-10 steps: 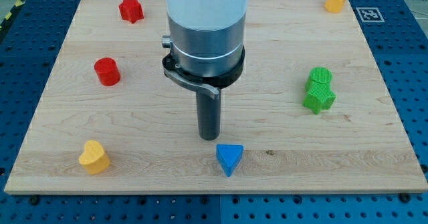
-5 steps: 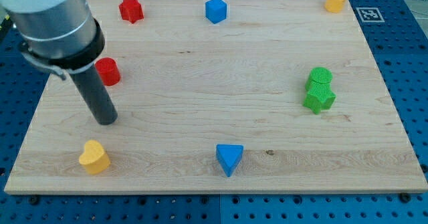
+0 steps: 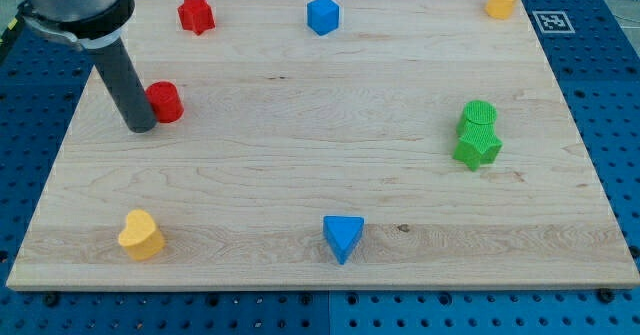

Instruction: Push red circle into green blocks

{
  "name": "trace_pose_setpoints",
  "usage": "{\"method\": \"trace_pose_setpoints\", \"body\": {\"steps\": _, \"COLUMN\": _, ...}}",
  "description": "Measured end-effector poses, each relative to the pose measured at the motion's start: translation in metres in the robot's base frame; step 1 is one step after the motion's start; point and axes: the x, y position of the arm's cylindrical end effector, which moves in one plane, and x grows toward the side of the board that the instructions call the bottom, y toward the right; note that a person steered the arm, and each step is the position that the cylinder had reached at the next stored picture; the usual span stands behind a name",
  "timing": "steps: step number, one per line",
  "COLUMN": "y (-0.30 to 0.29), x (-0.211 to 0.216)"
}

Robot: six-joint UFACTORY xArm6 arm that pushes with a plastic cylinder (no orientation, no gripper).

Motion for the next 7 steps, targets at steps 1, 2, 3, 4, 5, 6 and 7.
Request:
{"method": "trace_pose_setpoints", "body": {"steps": 1, "y": -0.001, "x": -0.005}}
{"method": "trace_pose_setpoints", "body": {"steps": 2, "y": -0.023, "x": -0.013}}
{"method": "trace_pose_setpoints", "body": {"steps": 3, "y": -0.020, "x": -0.022}}
{"method": "trace_pose_setpoints", "body": {"steps": 4, "y": 0.021, "x": -0.022}}
{"method": "trace_pose_setpoints", "body": {"steps": 5, "y": 0.055, "x": -0.022}}
{"method": "trace_pose_setpoints", "body": {"steps": 6, "y": 0.057, "x": -0.030}}
{"method": "trace_pose_setpoints", "body": {"steps": 7, "y": 0.056, "x": -0.054}}
